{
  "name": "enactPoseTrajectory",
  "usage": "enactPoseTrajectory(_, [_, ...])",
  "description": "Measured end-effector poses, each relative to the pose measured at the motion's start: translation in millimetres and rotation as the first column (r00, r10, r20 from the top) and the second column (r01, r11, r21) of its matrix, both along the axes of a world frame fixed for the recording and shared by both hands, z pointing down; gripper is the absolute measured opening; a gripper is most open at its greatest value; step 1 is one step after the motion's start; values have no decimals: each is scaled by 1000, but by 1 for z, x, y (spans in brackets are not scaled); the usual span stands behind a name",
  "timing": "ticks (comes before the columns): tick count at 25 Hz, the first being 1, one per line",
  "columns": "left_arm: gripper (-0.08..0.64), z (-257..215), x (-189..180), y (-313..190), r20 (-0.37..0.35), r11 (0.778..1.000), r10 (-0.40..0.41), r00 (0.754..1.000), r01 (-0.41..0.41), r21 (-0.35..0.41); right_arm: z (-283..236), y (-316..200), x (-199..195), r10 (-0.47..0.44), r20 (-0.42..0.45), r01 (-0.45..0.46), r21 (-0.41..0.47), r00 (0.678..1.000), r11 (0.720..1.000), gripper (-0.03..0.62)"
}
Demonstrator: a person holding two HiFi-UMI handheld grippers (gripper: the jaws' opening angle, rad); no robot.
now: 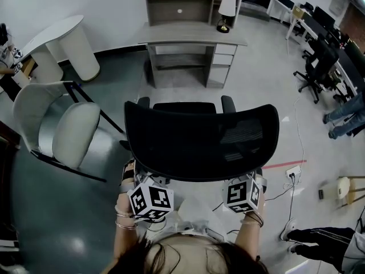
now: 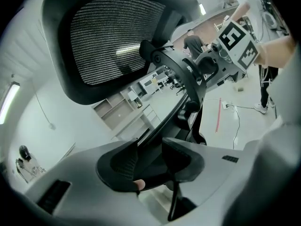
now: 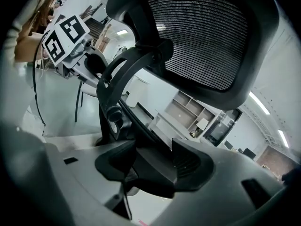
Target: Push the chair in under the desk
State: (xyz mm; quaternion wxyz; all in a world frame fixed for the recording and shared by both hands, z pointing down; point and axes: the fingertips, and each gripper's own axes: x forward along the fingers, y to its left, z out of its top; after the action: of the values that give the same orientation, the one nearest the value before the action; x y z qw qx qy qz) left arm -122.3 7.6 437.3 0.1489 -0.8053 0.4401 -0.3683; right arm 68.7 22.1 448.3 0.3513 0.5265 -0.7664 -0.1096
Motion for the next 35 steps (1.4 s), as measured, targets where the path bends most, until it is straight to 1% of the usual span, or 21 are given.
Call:
enactPoseTrajectory(7, [159,-1,1,-17,-10,1000,-25,1000,25,2,0,-20,1,-13,2,13,-11,1000,1000,224])
enactPoseTrajectory(18, [158,0,-2,-44,7,996,-70,998,70,-49,-1,-47,-3,-47,1,47,-6,999,999,225])
enactPoseTrajectory(23, [160,0,1,-55,8,995,-81,997,81,-50,-1,-60,0,-54,1,54,-5,999,999,224])
enactPoseTrajectory(26, [160,2,2,-62,20,995,-80,997,81,-52,0,-66,1,-46,1,46,-23,999,999,224])
enactPoseTrajectory(31, [160,-1,4,-74,5,993,-104,995,104,-61,-2,-79,4,-53,-1,53,-28,999,998,224])
enactPoseTrajectory(35, [160,-1,3,-88,8,991,-118,993,118,-65,-2,-93,3,-59,-1,59,-21,998,998,224])
